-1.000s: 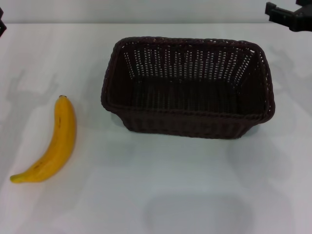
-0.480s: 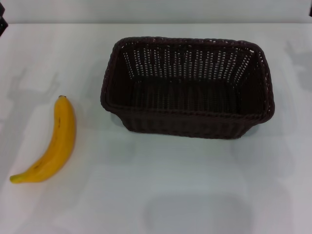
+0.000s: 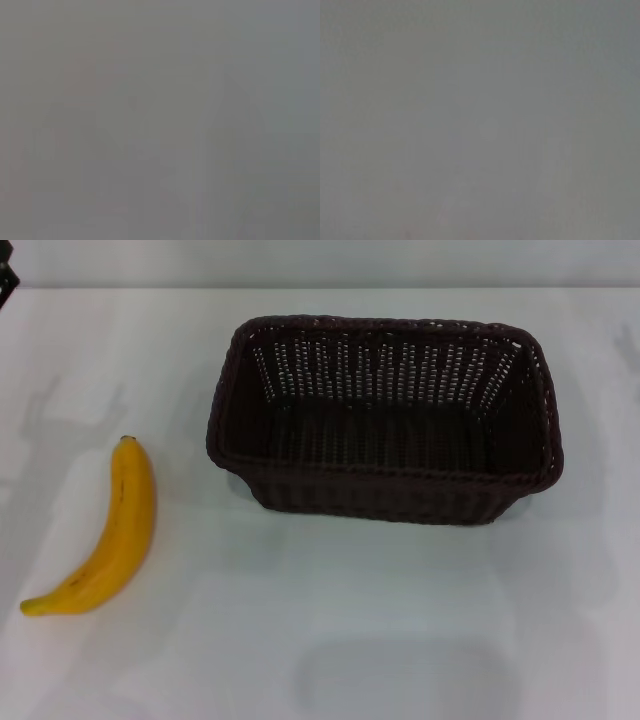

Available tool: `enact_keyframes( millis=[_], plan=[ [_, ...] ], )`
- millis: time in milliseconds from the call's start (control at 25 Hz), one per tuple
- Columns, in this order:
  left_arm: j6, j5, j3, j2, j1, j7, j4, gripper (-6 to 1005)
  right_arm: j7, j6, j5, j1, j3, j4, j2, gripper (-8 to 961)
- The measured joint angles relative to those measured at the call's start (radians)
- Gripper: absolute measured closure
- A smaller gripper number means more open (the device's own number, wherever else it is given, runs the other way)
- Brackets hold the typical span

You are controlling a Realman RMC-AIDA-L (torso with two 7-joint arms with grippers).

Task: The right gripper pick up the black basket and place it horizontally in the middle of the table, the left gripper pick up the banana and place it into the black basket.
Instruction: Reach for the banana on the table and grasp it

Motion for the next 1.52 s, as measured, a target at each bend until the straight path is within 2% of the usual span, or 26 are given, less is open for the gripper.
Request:
enact_keyframes(
  millis=[240, 360, 520, 680, 880, 1000, 1160, 1320, 1520],
  plan=[
    [-0.001, 0.002, -0.007, 0.002, -0.017, 0.0, -0.023, 121, 0.031, -0.05, -0.004, -0.023, 0.003, -0.026, -0.004, 109],
    [-0.004, 0.002, -0.007, 0.001, -0.02, 0.008, -0.028, 121, 0.031, -0.091, -0.067, -0.042, 0.004, -0.055, -0.006, 110],
    [-0.027, 0.002, -0.004, 0.0, -0.018, 0.016, -0.03, 121, 0.033, -0.077, -0.11, -0.056, -0.002, -0.077, -0.004, 111],
    [-0.004, 0.004, 0.027, 0.002, 0.004, -0.001, 0.019, 121, 0.046, -0.075, -0.106, -0.059, 0.002, -0.076, -0.004, 111],
    [0.229, 0.083, 0.079, 0.003, 0.062, -0.065, 0.192, 120, 0.05, -0.077, -0.107, -0.059, 0.006, -0.065, -0.005, 112],
    [0.399, 0.21, 0.096, 0.007, 0.112, -0.229, 0.336, 120, 0.05, -0.086, -0.109, -0.059, 0.02, -0.059, -0.006, 112],
    [0.622, 0.516, 0.153, 0.012, 0.215, -0.514, 0.571, 121, 0.05, -0.125, -0.112, -0.054, 0.056, -0.05, -0.007, 111],
    [0.769, 0.729, 0.242, 0.016, 0.316, -0.721, 0.733, 121, 0.044, -0.181, -0.113, -0.049, 0.102, -0.046, -0.008, 112],
    [0.873, 0.751, 0.336, 0.039, 0.403, -0.773, 0.817, 120, 0.037, -0.224, -0.115, -0.045, 0.145, -0.046, -0.008, 111]
  ],
)
